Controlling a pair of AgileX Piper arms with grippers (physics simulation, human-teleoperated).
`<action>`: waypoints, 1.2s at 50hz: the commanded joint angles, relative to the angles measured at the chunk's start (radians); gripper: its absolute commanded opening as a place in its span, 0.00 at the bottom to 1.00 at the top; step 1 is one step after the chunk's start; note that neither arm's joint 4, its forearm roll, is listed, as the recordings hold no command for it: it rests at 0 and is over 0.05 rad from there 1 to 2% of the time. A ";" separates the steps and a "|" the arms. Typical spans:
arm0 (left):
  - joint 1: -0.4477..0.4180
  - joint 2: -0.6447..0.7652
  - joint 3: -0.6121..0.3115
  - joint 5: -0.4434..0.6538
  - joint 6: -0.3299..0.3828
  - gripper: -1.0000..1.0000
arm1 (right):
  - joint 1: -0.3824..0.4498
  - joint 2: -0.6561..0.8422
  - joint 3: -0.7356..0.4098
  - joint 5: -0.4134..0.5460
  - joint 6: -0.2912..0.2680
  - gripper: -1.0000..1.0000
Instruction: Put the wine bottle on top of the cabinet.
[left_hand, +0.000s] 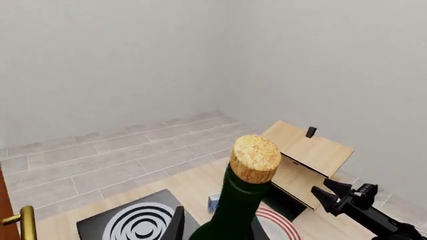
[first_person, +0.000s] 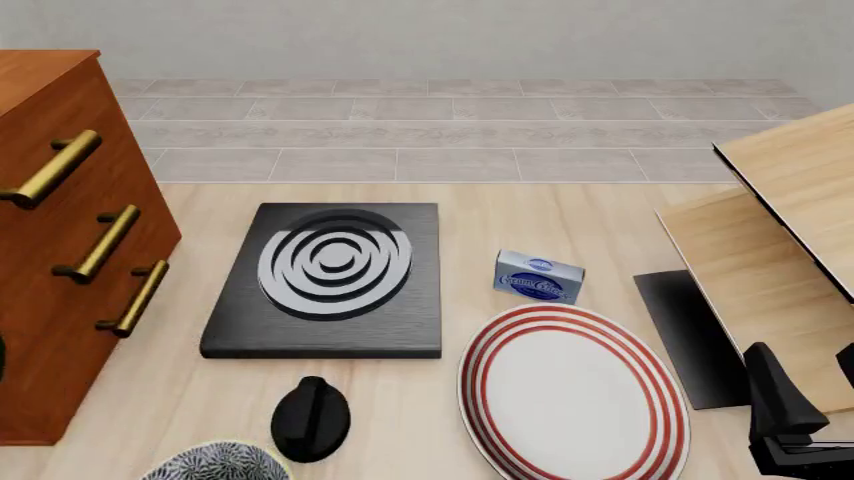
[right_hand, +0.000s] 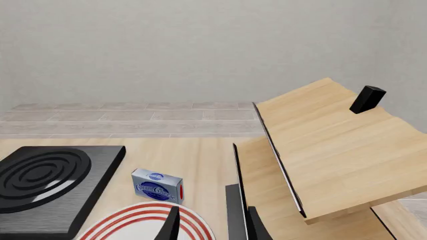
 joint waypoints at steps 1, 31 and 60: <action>0.042 0.006 -0.051 0.008 0.037 0.00 | 0.000 0.000 0.000 0.000 0.000 1.00; 0.193 0.153 -0.195 0.014 0.125 0.00 | 0.000 0.000 0.000 0.000 0.000 1.00; 0.402 0.356 -0.457 0.092 0.198 0.00 | 0.000 0.000 0.000 0.000 0.000 1.00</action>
